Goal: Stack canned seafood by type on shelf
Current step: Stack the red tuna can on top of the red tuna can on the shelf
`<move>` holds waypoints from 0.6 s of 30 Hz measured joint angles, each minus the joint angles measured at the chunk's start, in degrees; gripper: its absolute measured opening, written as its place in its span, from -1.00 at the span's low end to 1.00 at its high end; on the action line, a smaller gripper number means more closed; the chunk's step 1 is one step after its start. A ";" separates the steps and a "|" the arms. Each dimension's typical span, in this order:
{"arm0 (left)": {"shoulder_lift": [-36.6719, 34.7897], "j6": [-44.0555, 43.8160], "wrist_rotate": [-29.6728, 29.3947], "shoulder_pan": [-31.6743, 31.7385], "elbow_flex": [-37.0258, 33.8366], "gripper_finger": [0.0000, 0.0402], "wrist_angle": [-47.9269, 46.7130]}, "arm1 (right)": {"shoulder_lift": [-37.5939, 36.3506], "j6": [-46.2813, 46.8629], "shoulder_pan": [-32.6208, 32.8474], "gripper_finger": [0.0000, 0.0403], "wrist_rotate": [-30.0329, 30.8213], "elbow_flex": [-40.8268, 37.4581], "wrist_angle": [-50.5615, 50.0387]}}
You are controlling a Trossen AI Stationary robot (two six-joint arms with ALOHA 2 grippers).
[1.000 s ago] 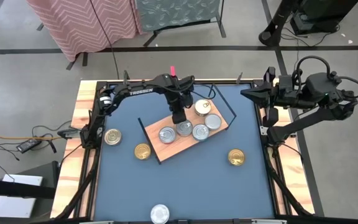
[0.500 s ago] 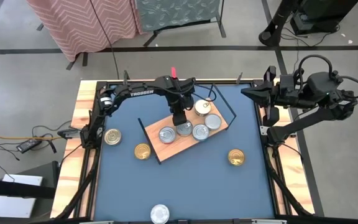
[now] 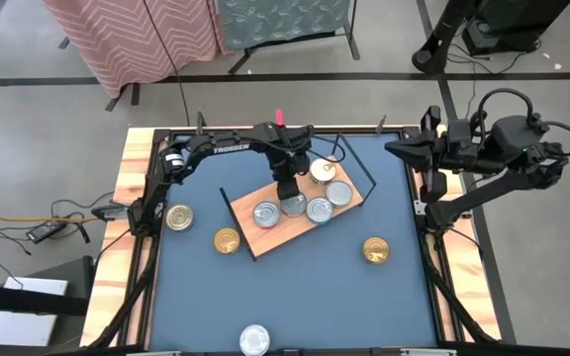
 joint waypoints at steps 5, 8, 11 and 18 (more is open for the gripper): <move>0.05 0.21 -0.21 0.57 0.04 -1.00 1.31 | -0.02 0.00 0.53 -0.97 0.06 0.00 0.26; 0.18 0.42 -2.03 1.46 0.06 -1.00 1.47 | -0.02 0.00 0.56 -0.97 0.60 0.00 0.25; 0.22 1.16 -2.23 2.30 0.09 -1.00 0.94 | -0.01 0.28 0.59 -0.97 0.85 0.00 0.24; 0.22 2.89 -3.31 2.89 0.13 -1.00 0.46 | 0.00 0.40 0.63 -0.97 0.87 0.00 0.25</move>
